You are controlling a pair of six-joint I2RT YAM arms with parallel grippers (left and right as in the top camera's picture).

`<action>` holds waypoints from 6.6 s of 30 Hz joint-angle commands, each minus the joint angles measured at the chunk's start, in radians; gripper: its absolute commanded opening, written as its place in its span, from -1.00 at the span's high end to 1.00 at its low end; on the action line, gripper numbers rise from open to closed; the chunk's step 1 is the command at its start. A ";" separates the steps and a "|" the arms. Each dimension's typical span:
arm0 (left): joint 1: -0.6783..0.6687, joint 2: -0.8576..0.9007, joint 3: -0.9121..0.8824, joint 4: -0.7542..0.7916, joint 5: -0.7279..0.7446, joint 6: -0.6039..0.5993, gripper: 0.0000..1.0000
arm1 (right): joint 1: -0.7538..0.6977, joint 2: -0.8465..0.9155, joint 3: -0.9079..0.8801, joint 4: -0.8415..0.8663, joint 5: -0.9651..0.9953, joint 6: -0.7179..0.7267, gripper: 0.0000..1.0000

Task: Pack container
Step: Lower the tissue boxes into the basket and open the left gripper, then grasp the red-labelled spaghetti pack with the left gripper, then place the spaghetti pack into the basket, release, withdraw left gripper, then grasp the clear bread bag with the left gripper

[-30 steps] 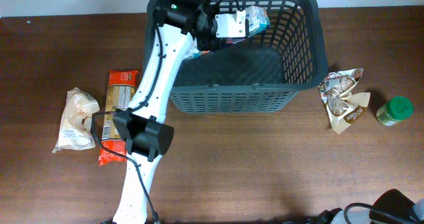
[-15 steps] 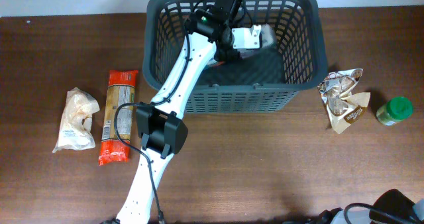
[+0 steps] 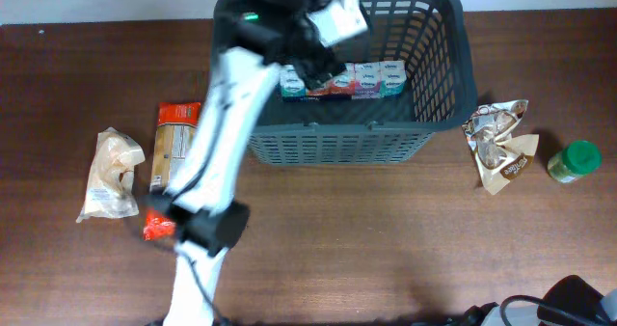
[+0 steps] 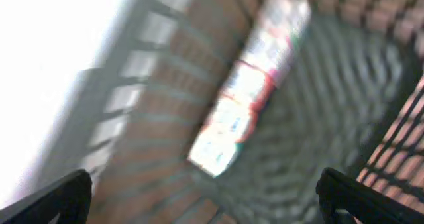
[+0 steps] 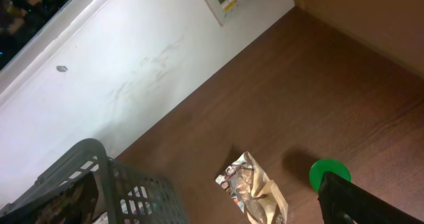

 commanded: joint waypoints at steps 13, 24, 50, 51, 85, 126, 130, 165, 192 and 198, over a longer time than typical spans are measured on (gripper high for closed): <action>0.610 -0.243 -0.122 -0.263 0.014 -0.585 -0.99 | -0.002 0.006 0.007 0.000 -0.002 -0.005 -0.98; 0.680 -0.154 -0.773 -0.023 0.015 -0.461 -0.99 | -0.002 0.006 0.007 0.000 -0.002 -0.005 -0.98; 0.680 -0.083 -1.312 0.447 0.042 -0.433 0.96 | -0.002 0.006 0.007 0.000 -0.002 -0.005 -0.98; 0.680 -0.084 -1.312 0.445 0.042 -0.441 0.96 | -0.002 0.006 0.007 0.000 -0.002 -0.005 -0.98; 0.089 -0.288 -0.033 0.193 0.131 0.412 0.96 | -0.002 0.006 0.007 0.000 -0.002 -0.005 -0.98; 0.085 -0.216 0.140 -0.068 -0.203 -0.306 -0.99 | -0.002 0.006 0.007 0.000 -0.002 -0.005 -0.98; 0.256 -0.320 0.139 -0.120 -0.203 -0.347 -0.99 | -0.002 0.006 0.007 0.000 -0.002 -0.005 -0.97; 0.935 0.067 -0.966 0.219 -0.022 -0.248 -0.99 | -0.002 0.006 0.007 0.000 -0.002 -0.005 -0.97; 0.937 0.076 -0.130 -0.244 0.127 -0.429 0.97 | -0.002 0.006 0.007 0.000 -0.002 -0.005 -0.98; 0.921 -0.014 0.162 -0.182 0.463 -0.384 0.97 | -0.002 0.006 0.007 0.000 -0.002 -0.005 -0.98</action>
